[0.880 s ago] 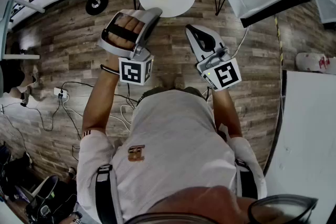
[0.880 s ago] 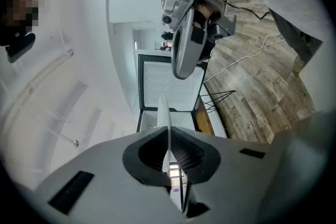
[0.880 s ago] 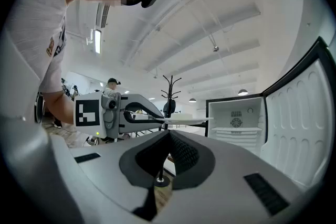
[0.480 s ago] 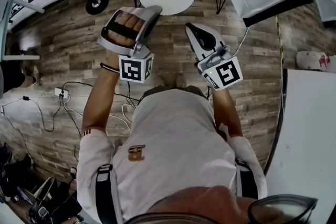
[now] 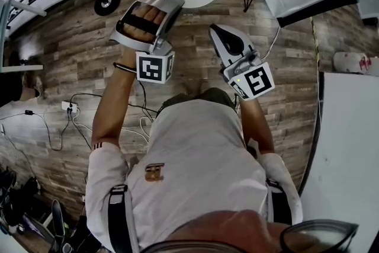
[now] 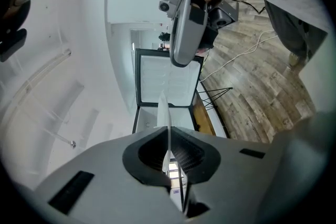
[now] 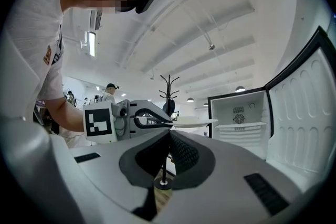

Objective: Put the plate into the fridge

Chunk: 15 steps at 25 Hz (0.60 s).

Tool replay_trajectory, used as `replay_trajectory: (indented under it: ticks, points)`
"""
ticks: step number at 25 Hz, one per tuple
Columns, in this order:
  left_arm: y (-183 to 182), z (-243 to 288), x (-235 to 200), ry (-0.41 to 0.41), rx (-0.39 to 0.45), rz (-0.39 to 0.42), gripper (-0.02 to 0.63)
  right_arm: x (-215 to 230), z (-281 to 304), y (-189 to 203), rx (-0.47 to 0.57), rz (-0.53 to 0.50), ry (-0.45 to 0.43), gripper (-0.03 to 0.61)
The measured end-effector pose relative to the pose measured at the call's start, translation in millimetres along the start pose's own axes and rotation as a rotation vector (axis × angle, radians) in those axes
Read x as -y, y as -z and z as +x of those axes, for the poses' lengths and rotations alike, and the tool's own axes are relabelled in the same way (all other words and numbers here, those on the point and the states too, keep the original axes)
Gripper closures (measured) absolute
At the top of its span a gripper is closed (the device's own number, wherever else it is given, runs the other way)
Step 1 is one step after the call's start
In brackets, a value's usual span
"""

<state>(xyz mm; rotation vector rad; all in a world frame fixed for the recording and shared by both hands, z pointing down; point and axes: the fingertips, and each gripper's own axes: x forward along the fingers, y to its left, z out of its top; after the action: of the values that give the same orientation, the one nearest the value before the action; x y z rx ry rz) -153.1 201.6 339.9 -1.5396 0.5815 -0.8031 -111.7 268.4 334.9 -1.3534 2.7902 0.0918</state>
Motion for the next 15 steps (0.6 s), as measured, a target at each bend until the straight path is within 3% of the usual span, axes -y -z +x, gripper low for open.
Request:
replay_trajectory:
  ticks: [15]
  points:
    - [28,10,-9,-0.022,0.024,-0.004,0.586,-9,22,2,-0.015,-0.023,0.033,0.546]
